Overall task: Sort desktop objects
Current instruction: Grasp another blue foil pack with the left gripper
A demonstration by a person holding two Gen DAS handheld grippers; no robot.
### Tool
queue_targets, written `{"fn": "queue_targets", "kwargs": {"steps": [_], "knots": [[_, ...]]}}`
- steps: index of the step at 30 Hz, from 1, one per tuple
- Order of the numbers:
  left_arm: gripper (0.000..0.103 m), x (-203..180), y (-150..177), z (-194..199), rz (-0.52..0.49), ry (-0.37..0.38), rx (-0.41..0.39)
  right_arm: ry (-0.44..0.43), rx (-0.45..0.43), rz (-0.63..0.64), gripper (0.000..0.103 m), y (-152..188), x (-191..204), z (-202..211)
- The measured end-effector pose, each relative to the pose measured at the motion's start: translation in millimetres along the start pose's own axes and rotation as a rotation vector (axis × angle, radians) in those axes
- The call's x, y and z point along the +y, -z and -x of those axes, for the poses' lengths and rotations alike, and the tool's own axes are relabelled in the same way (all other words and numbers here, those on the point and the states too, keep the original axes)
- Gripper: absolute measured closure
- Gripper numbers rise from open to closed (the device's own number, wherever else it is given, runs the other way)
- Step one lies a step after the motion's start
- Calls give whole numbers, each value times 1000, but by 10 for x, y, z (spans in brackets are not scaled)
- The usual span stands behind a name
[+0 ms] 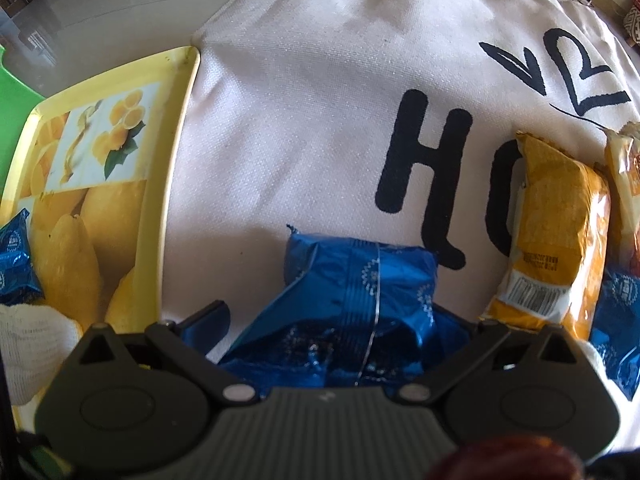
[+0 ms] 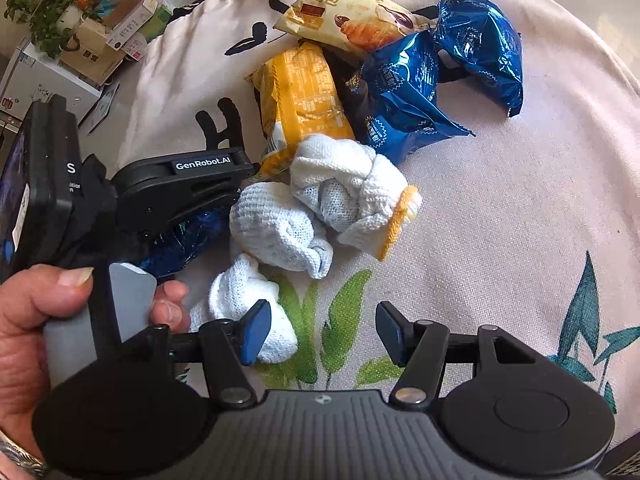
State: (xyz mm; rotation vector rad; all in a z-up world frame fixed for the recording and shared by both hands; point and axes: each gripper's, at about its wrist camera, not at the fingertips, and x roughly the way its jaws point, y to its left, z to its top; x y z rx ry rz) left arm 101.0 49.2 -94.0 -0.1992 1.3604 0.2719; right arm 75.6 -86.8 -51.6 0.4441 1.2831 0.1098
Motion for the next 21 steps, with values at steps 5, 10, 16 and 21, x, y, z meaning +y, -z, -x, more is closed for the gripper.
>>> {"fn": "queue_targets", "kwargs": {"steps": [5, 10, 16, 21], "knots": [[0, -1, 48, 7, 1, -1, -9, 2, 6, -4, 44, -17, -7, -3], [0, 28, -4, 22, 1, -1, 2, 8, 3, -8, 44, -19, -44, 2], [1, 20, -16, 26, 4, -1, -4, 3, -2, -2, 44, -14, -35, 5], [3, 33, -56, 34, -13, 12, 2, 11, -5, 13, 44, -35, -19, -7]]}}
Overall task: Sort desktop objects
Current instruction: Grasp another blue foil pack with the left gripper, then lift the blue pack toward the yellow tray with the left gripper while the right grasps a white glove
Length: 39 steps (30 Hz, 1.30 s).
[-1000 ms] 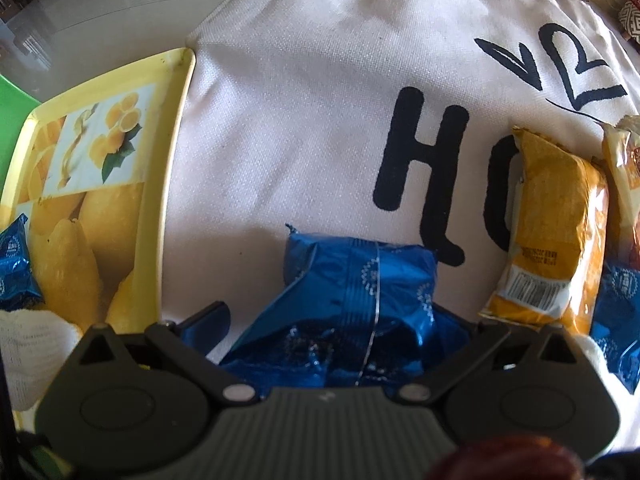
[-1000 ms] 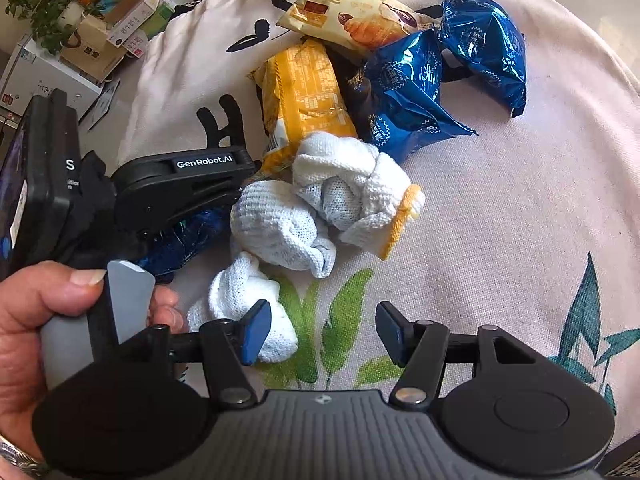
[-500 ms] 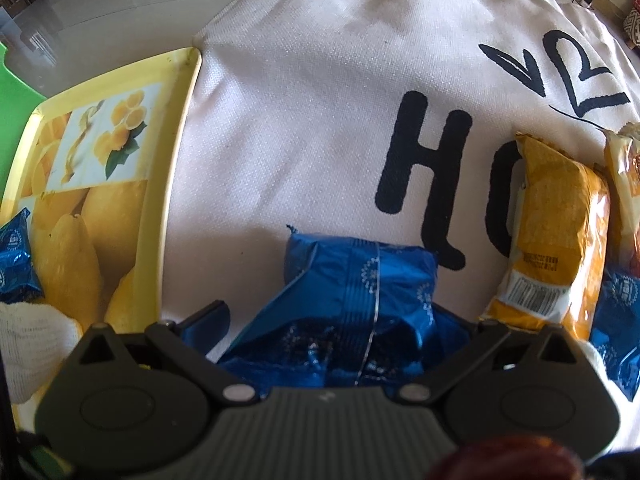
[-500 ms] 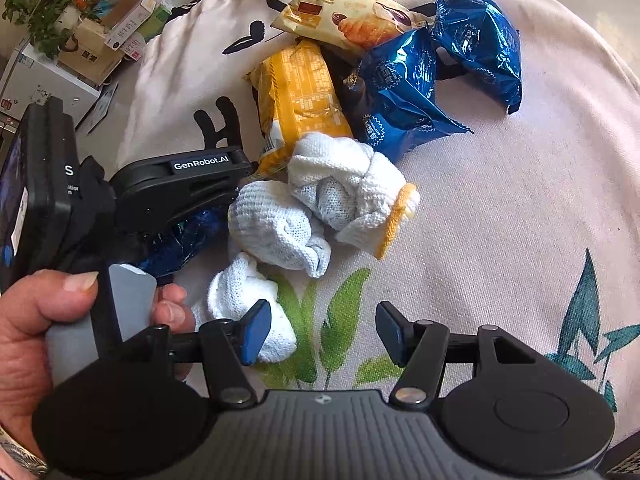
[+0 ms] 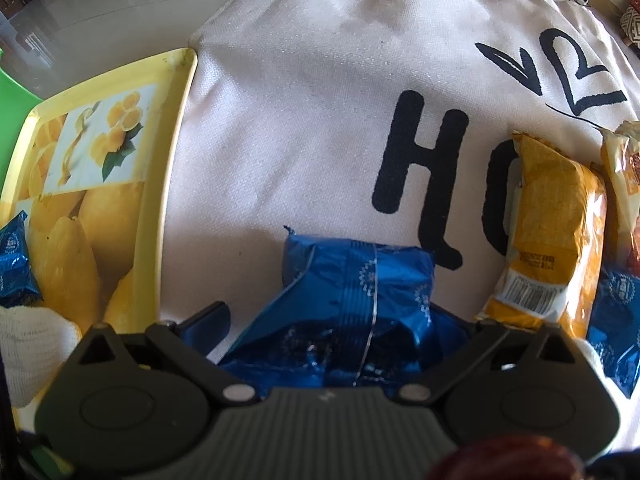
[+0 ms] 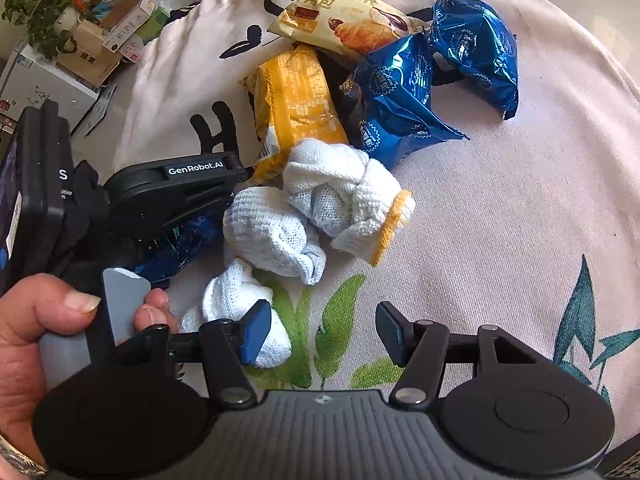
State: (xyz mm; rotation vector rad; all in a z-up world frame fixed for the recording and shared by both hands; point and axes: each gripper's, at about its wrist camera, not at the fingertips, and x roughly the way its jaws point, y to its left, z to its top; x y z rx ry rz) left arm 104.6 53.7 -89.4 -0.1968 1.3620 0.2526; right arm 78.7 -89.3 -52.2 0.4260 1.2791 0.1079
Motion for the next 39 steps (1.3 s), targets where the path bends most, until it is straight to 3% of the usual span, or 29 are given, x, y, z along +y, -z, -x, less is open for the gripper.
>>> {"fn": "queue_targets", "kwargs": {"steps": [6, 10, 15, 21, 25, 31, 36, 39], "knots": [[24, 2, -62, 58, -44, 5, -17, -4, -5, 61, 44, 33, 43, 5], [30, 69, -96, 102, -30, 45, -10, -22, 2, 103, 44, 52, 90, -30], [30, 94, -155, 252, -59, 54, -66, -69, 0, 120, 44, 88, 122, -4], [30, 124, -179, 327, -57, 91, -77, -114, -22, 170, 44, 105, 171, 32], [30, 183, -240, 366, -62, 103, -91, -166, 3, 139, 44, 119, 136, 10], [30, 256, -261, 546, -40, 128, -126, -191, -50, 104, 44, 92, 50, 105], [30, 270, -273, 587, -32, 143, -132, -245, 0, 152, 44, 131, 155, 37], [30, 307, -275, 633, -21, 166, -138, -222, 13, 193, 44, 208, 211, -18]]}}
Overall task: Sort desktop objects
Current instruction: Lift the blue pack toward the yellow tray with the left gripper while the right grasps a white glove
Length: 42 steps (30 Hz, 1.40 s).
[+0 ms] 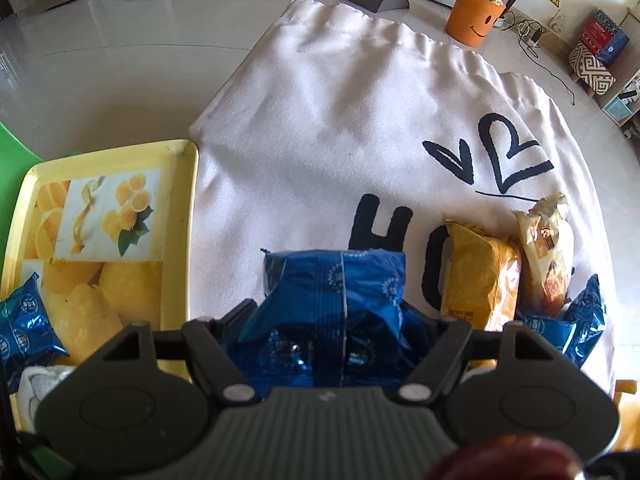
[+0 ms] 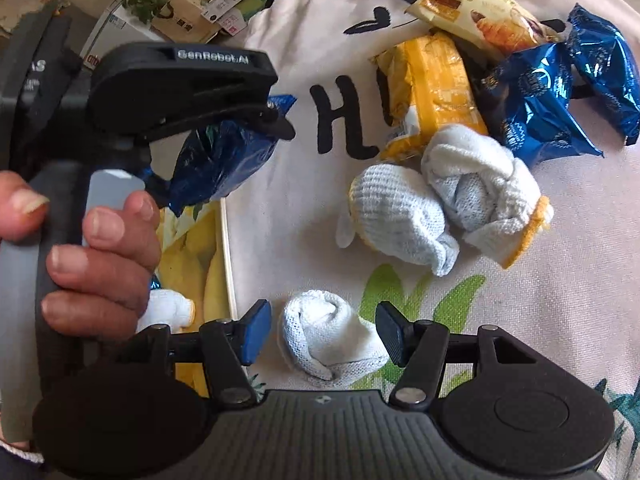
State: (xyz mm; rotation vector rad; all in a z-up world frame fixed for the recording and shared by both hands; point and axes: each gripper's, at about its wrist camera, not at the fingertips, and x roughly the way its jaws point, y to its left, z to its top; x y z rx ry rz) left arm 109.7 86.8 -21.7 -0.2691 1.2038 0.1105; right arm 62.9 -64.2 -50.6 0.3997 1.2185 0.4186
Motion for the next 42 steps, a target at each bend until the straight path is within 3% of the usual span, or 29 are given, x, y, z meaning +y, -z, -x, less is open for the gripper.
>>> {"fn": "queue_targets", "kwargs": {"steps": [9, 16, 33, 42], "knots": [[30, 109, -23, 154, 20, -1, -35, 66, 0, 100, 40, 147, 110, -148], [30, 208, -27, 269, 36, -12, -53, 76, -38, 150, 57, 104, 169, -159], [30, 575, -62, 895, 96, -47, -168, -85, -314, 83, 58, -305, 694, 403], [30, 607, -15, 1071, 85, -39, -188, -57, -410, 55, 58, -450, 834, 720]]}}
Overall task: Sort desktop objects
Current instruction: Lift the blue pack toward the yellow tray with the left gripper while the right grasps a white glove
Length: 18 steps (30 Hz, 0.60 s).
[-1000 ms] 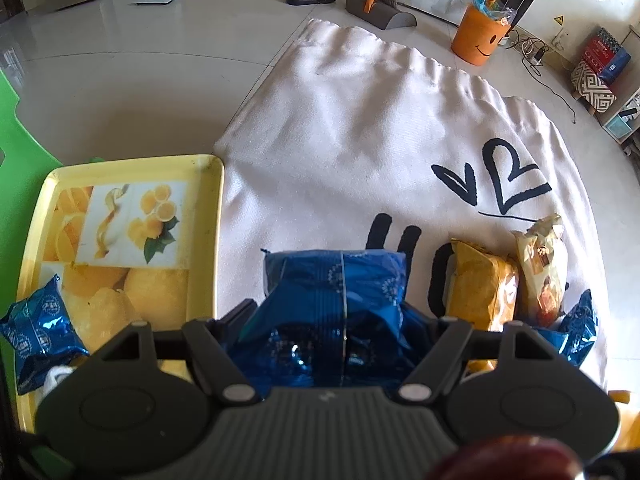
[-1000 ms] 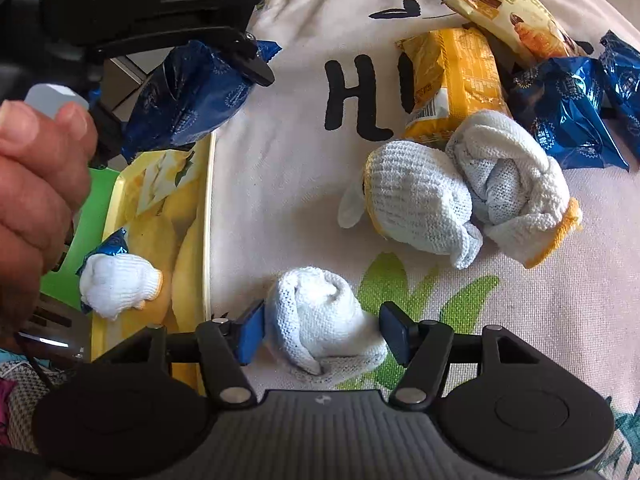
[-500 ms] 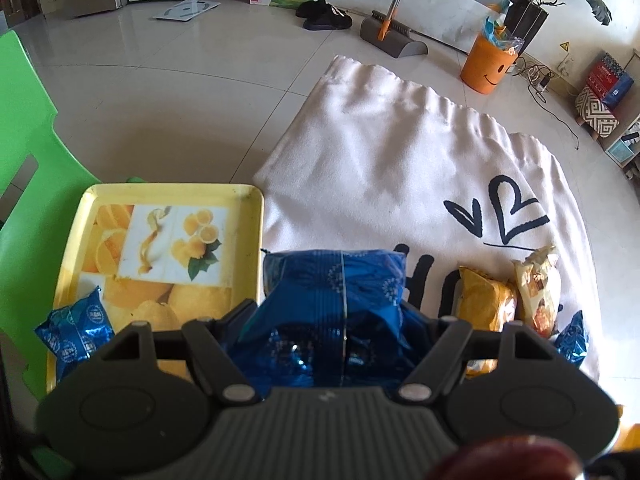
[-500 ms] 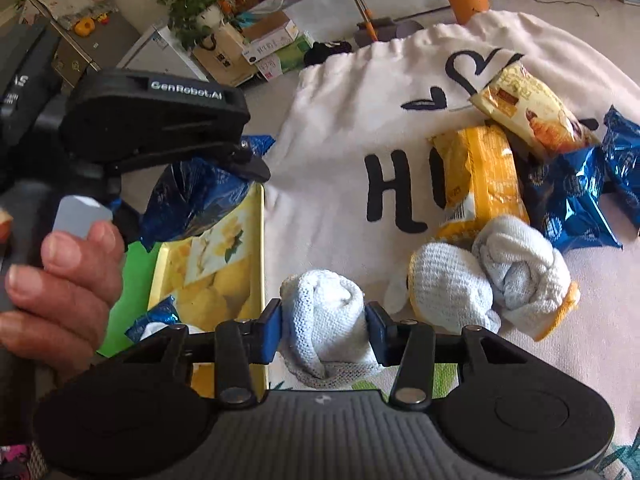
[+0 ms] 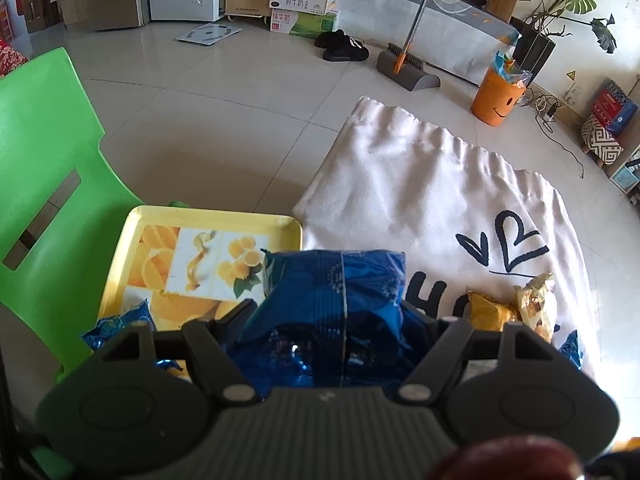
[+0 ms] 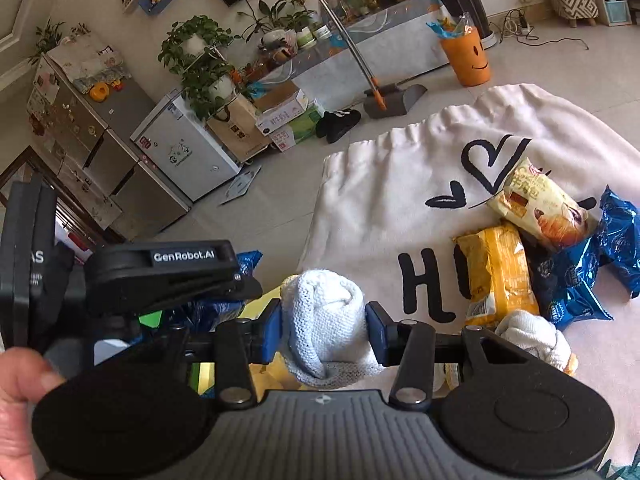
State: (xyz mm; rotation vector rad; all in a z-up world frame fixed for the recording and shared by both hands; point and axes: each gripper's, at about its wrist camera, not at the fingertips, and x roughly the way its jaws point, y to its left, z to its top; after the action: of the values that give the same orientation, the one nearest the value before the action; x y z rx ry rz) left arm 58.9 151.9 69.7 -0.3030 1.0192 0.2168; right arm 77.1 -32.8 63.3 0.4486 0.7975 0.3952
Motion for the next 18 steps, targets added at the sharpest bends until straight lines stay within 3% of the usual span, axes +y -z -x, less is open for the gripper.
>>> {"fn": "queue_targets", "kwargs": {"steps": [4, 11, 18], "knots": [[30, 10, 3, 72, 0, 12, -10, 18, -25, -39, 58, -74, -27, 39], [30, 87, 9, 148, 13, 14, -20, -36, -60, -79, 58, -170, 58, 91], [30, 387, -63, 146, 79, -5, -28, -71, 9, -113, 58, -55, 176, -153]]}}
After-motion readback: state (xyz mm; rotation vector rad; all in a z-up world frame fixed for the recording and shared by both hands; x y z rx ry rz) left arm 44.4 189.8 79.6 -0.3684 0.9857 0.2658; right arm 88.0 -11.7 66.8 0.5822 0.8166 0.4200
